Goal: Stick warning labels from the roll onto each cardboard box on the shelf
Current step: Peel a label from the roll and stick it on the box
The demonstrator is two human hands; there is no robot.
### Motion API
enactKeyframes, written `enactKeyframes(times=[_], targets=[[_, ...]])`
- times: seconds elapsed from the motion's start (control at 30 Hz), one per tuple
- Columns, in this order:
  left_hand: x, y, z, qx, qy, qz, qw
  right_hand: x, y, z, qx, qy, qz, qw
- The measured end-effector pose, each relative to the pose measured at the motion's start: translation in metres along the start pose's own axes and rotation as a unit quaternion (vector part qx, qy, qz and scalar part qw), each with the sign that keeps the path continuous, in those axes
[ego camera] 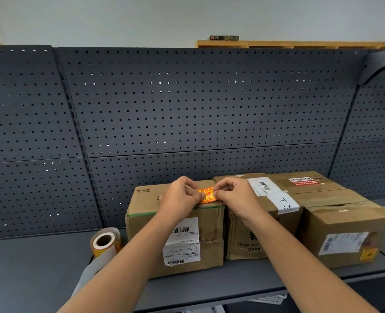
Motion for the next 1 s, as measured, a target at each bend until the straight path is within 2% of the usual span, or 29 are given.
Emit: enactKeyframes(times=[0.37, 0.57, 0.8, 1.0], targets=[[-0.005, -0.004, 0.004, 0.013, 0.091, -0.007, 0.996, 0.003, -0.004, 0.005, -0.002, -0.059, -0.018, 0.998], [-0.003, -0.005, 0.004, 0.012, 0.107, 0.001, 0.994, 0.002, -0.003, 0.01, -0.014, -0.067, -0.003, 0.998], [-0.002, -0.005, 0.006, 0.017, 0.122, 0.004, 0.992, 0.006, -0.01, 0.018, -0.026, -0.121, -0.039, 0.992], [-0.001, -0.006, 0.006, 0.021, 0.13, 0.005, 0.991, -0.003, -0.016, 0.021, -0.043, -0.16, -0.034, 0.986]])
Point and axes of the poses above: each hand's wrist, its own y-axis towards the middle knuckle, its own z-axis out of the palm, x = y × z, the point moved 7 cm from there along y, towards the middle knuckle, and after that the axes turned 9 degrees about -z, right-handed, at the moved point
